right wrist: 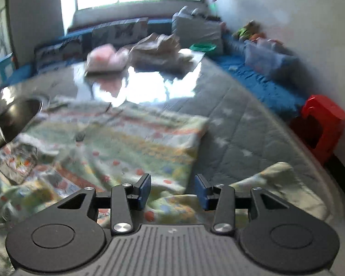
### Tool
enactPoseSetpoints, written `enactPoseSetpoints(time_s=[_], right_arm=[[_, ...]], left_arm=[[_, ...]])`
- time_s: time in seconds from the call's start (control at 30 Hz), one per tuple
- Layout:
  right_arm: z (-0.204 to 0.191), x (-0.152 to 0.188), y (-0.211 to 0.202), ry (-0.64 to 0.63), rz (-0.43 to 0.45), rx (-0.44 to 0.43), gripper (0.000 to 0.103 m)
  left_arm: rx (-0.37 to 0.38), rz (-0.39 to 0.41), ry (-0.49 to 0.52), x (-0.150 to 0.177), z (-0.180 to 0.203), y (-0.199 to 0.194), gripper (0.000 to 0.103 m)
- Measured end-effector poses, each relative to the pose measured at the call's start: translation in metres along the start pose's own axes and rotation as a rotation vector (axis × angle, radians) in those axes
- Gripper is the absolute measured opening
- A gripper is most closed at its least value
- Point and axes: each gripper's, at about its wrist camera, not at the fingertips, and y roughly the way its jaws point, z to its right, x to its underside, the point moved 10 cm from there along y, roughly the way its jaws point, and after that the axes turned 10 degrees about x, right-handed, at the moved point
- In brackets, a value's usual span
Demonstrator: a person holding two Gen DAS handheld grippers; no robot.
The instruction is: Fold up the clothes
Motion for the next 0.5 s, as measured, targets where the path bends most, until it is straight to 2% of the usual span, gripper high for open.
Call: enactPoseSetpoints(time_s=[0.13, 0.27, 0.3, 0.33, 0.37, 0.43, 0.5], right_arm=[[-0.003, -0.002, 0.007, 0.007, -0.021, -0.024, 0.051], [-0.01, 0.002, 0.007, 0.024, -0.03, -0.043, 0.058], [-0.013, 0.001, 0.008, 0.021, -0.027, -0.047, 0.059], [-0.016, 0.0, 0.009, 0.017, -0.025, -0.052, 0.061], [-0.019, -0.002, 0.011, 0.014, -0.022, -0.057, 0.062], [-0.025, -0.004, 0.014, 0.006, -0.016, -0.066, 0.063], [-0.031, -0.007, 0.016, -0.001, -0.011, -0.076, 0.063]], left_arm=[[0.003, 0.004, 0.038, -0.007, 0.004, 0.007, 0.053], [0.007, 0.003, 0.08, -0.013, 0.007, 0.018, 0.052], [0.005, -0.006, 0.088, -0.014, 0.006, 0.022, 0.046], [0.006, -0.015, 0.087, -0.014, 0.005, 0.026, 0.027], [0.013, -0.024, 0.076, -0.014, 0.003, 0.029, 0.02], [0.016, -0.027, 0.055, -0.015, -0.003, 0.033, 0.01], [0.014, -0.007, 0.048, -0.018, -0.008, 0.03, 0.008]])
